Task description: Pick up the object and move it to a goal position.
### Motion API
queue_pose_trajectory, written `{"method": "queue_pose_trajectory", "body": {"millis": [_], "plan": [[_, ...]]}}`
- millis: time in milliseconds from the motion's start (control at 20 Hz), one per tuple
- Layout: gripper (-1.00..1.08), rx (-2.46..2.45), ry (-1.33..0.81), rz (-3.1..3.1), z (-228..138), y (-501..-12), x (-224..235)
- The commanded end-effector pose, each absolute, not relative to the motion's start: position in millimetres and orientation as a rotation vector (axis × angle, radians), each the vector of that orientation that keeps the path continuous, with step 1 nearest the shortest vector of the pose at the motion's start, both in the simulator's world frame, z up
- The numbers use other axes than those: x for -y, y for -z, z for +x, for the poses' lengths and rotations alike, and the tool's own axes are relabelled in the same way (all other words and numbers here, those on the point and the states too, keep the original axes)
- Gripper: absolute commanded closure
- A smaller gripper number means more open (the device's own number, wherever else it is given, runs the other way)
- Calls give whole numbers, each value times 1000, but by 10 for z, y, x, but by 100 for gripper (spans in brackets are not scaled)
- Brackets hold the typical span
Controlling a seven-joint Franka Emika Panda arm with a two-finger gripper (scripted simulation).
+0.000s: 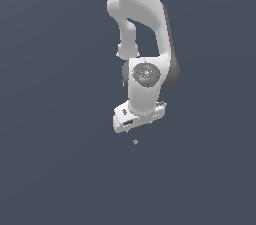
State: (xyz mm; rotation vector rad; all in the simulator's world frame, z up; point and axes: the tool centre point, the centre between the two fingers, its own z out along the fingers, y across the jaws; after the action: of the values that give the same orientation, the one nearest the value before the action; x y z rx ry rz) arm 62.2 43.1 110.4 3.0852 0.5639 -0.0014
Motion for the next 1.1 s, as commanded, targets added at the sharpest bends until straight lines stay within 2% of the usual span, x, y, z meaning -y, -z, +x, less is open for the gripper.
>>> {"method": "queue_pose_trajectory", "body": {"millis": [0, 450, 1050], "plan": [[-92, -640, 1, 3071, 721, -962, -412], [-92, -799, 0, 3037, 909, -638, -364], [-92, -817, 1, 3033, 923, -457, -356]]}}
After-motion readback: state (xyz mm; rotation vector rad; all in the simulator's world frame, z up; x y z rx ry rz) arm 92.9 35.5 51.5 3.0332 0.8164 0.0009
